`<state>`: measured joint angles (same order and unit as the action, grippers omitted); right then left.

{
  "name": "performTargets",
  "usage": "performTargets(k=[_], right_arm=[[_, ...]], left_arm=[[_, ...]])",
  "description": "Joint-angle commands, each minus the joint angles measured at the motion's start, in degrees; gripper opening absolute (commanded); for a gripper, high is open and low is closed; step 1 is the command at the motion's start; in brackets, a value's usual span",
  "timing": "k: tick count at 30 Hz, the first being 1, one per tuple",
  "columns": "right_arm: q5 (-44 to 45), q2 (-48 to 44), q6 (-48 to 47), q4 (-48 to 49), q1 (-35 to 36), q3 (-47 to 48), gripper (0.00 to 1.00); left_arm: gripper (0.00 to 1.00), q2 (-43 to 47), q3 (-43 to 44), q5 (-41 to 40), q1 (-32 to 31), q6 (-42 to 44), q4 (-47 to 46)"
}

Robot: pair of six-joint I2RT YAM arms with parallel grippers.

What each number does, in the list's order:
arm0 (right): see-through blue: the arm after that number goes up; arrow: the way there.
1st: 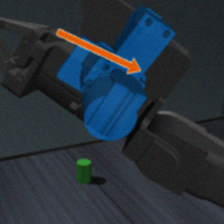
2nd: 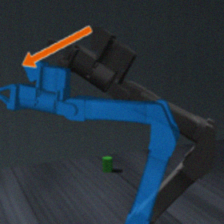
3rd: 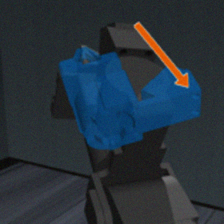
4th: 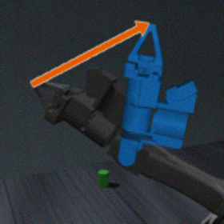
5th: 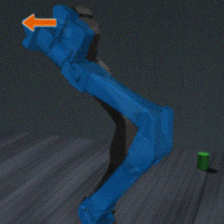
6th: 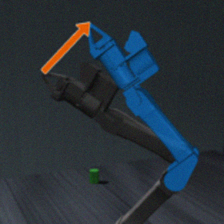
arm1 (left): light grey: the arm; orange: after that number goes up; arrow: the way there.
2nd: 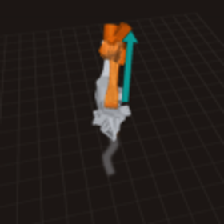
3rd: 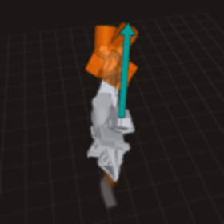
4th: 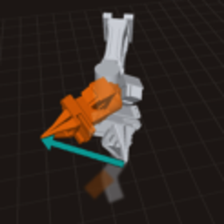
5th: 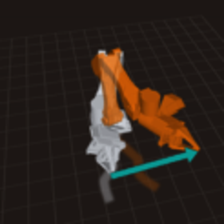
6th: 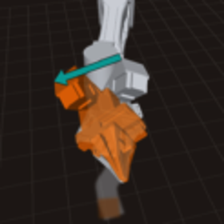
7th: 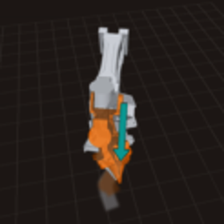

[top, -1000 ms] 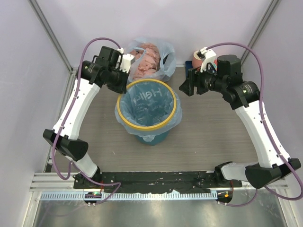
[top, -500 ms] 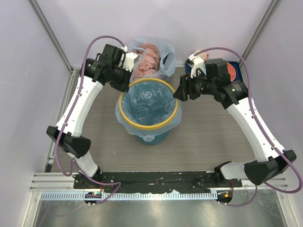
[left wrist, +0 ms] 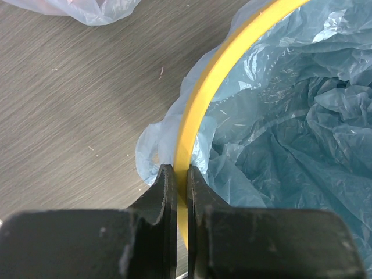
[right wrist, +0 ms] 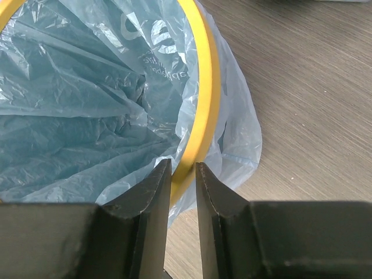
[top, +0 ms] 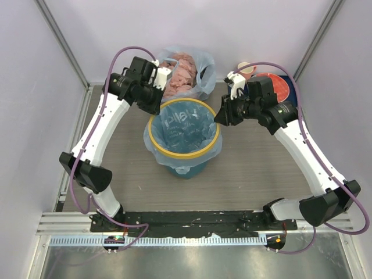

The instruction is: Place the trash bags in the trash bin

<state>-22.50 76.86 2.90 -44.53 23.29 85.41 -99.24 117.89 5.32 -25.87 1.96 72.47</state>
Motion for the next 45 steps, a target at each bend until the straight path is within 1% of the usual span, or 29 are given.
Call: performTargets(k=[1,4,5,7,8,9,10,11,13,14,15,16,17,18,19,20,21,22,23,24,25,28,30,33,35,39,40,45], right_arm=[[2.6,-0.3,-2.4,0.1,-0.1,-1.7,0.29],[2.3,-0.5,-2.5,0.2,-0.1,-2.0,0.3],[2.0,-0.6,-2.5,0.1,-0.1,-1.9,0.32],[1.1,-0.8,-2.3,-0.1,-0.1,-0.9,0.43],[0.9,-0.7,-2.3,-0.3,-0.2,-0.2,0.48],[0.5,-0.9,-2.3,-0.4,-0.1,1.5,0.53],[0.2,-1.0,-2.4,-0.6,-0.1,2.6,0.62],[0.1,-1.0,-2.5,-0.6,-0.2,3.6,0.65],[-0.3,-1.3,-2.7,-0.7,-0.2,6.7,0.73],[-0.8,-1.5,-3.9,-0.6,-0.3,7.6,0.74],[-1.2,-1.6,-4.3,-0.6,-0.6,9.1,0.75],[-2.1,-1.8,-4.6,0.0,-0.8,9.8,0.75],[-4.8,-2.1,-4.7,0.5,-1.0,10.2,0.78],[-6.4,-2.6,-4.7,2.2,-1.1,10.3,0.78],[-8.8,-2.9,-4.7,3.5,-1.1,9.8,0.78],[-13.4,-4.3,-4.9,5.1,-1.1,8.8,0.79],[-15.9,-5.0,-5.0,6.7,-1.0,6.3,0.79],[-17.6,-5.9,-4.7,10.3,-1.0,4.6,0.79],[-20.8,-6.5,-4.4,11.8,-1.1,3.0,0.8],[-21.9,-7.3,-4.1,14.1,-1.0,0.4,0.8],[-22.8,-7.4,-3.8,15.0,-0.9,-0.6,0.8],[-25.6,-8.0,-3.5,18.4,-0.9,-4.7,0.8],[-26.5,-8.2,-4.1,20.2,-0.9,-7.2,0.8],[-26.5,-8.4,-7.5,19.8,-0.9,-9.6,0.8],[-27.1,-8.4,-8.6,19.7,-0.9,-11.3,0.8],[-27.2,-8.3,-11.9,19.0,-0.9,-14.1,0.79],[-27.3,-8.3,-12.6,19.1,-0.9,-14.6,0.8],[-26.7,-8.6,-15.1,19.0,-0.9,-17.9,0.79]], left_arm=[[0.07,1.2,-1.8,-1.0,-0.1,1.3,0.2],[0.11,1.6,-2.5,-0.8,-0.1,1.9,0.0],[0.15,1.8,-2.5,-0.6,-0.1,2.0,0.0],[0.23,2.4,-1.5,1.1,0.2,2.1,0.0],[0.37,2.6,-0.9,2.1,1.0,2.3,0.3],[0.42,2.8,-0.1,2.9,1.5,2.4,0.5],[0.48,3.3,1.7,3.6,2.2,2.1,0.3],[0.59,3.7,2.8,6.4,4.1,2.1,0.3],[0.7,5.0,5.3,9.6,6.1,2.4,-0.2],[0.75,5.7,5.7,13.4,8.4,2.6,-0.9],[0.78,6.6,5.7,15.6,9.6,2.7,-1.7],[0.8,7.9,3.9,19.1,10.8,3.1,-4.2],[0.82,11.1,2.1,25.6,13.0,2.9,-6.4],[0.83,13.3,-0.7,29.5,13.6,2.8,-8.9],[0.84,15.6,-7.5,32.9,14.1,3.1,-14.5],[0.88,20.9,-11.6,35.3,14.2,4.0,-17.9],[0.91,23.5,-16.0,39.8,14.1,3.6,-21.9],[0.94,25.9,-24.5,41.2,14.1,2.2,-30.7],[0.96,28.6,-28.5,42.7,14.1,-0.5,-34.9],[0.96,32.0,-31.8,45.4,14.1,-1.7,-38.6],[1.0,33.3,-37.0,46.4,14.1,-3.2,-44.3],[1.0,35.4,-42.6,47.9,13.9,-4.4,-48.6],[1.0,36.2,-45.0,47.9,13.8,-2.2,-48.6],[1.0,37.4,-48.7,47.1,13.6,3.1,-49.7],[1.0,38.8,-50.6,46.1,13.4,5.1,-50.9],[1.0,38.9,-54.4,44.9,13.2,10.2,-49.9],[0.99,39.3,-55.2,44.8,13.2,12.5,-49.8],[0.98,39.9,-59.8,43.2,13.2,15.5,-50.2]])
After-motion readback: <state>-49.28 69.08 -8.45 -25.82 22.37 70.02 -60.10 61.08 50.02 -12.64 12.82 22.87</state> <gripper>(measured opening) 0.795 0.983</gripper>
